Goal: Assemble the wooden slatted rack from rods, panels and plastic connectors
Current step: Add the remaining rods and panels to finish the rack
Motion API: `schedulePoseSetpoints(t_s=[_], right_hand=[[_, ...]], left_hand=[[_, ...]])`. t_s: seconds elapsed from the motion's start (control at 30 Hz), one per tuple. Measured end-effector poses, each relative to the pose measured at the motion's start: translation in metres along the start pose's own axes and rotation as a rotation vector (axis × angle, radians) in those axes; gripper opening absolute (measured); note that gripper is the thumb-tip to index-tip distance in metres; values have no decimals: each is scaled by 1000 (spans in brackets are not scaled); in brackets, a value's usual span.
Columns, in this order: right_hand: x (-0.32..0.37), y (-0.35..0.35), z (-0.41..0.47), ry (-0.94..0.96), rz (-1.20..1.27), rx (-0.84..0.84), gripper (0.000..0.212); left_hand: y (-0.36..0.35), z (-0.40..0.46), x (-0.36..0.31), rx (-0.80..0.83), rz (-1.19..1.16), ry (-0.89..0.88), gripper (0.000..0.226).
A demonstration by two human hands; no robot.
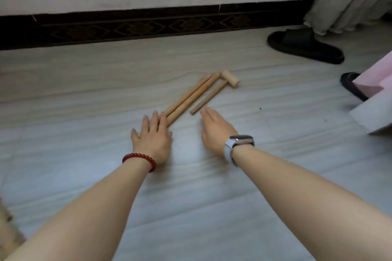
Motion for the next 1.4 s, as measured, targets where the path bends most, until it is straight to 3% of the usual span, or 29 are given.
schedulePoseSetpoints(t_s=[0.17, 0.3, 0.4, 0.5, 0.6, 0.83, 0.97, 1.03, 1.1, 1.2, 1.3, 1.4], right_hand=[[10, -16, 32, 11, -89, 50, 66], [17, -12, 18, 63, -218, -107, 50], [26, -21, -6, 17, -275, -146, 37], [34, -27, -48, 57, -329, -263, 32], [33, -30, -97, 100, -264, -364, 49], [20, -56, -223, 81, -211, -155, 60], [24, -56, -278, 84, -186, 95, 38], [32, -51, -303, 36, -189, 45, 31], [41, -49, -310, -49, 40, 5, 41], [61, -54, -301, -337, 749, 143, 54], [68, -66, -288, -537, 856, 89, 26], [66, -78, -284, -634, 802, 78, 27]], left_hand=[[-18, -1, 2, -237, -105, -5, 53], [-14, -21, 10, -347, -60, 52, 63], [-16, -37, -7, -302, 135, 73, 52], [-12, -46, -16, -223, 133, 85, 43], [-21, -75, -20, -142, 82, 86, 47], [-30, -174, -18, 79, -119, 61, 54], [-20, -234, -18, 144, -179, 36, 55], [-19, -271, -16, 150, -222, 25, 55], [-24, -299, -11, 141, -268, -21, 56], [-34, -333, -3, 178, -309, -98, 59], [-48, -352, -1, 196, -329, -102, 65], [-61, -358, -1, 202, -367, -42, 66]])
Point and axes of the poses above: each hand's wrist, its own z-axis towards the middle knuckle, its own y-axis out of the back of the hand, x = y × z, the point moved 3 cm from there along z, towards the middle knuckle
